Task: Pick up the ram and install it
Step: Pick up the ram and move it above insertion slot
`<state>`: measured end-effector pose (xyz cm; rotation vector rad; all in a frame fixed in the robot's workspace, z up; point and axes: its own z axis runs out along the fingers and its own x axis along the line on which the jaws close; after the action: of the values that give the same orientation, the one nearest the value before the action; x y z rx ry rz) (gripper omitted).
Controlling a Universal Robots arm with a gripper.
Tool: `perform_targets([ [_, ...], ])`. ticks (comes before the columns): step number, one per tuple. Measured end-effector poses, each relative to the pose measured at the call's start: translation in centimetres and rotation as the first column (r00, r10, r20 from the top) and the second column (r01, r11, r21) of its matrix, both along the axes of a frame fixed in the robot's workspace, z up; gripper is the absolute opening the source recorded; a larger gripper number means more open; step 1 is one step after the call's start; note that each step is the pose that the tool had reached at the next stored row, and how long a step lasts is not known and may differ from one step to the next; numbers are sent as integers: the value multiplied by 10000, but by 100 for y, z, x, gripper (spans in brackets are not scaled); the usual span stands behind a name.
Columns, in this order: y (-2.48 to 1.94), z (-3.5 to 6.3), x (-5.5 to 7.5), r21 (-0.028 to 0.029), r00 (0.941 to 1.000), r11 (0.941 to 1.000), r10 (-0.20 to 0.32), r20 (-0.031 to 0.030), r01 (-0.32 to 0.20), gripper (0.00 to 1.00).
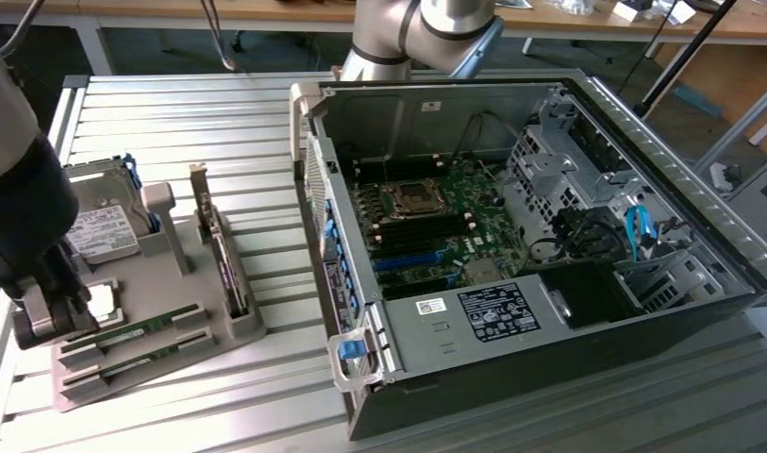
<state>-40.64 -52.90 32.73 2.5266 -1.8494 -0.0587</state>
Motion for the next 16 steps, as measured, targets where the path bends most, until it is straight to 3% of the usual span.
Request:
perform_targets([
  [4, 0, -112, 120, 1, 10000, 10000, 24, 1, -24, 36],
  [16, 0, -371, 157, 1, 9999, 9999, 149, 0, -149, 36],
])
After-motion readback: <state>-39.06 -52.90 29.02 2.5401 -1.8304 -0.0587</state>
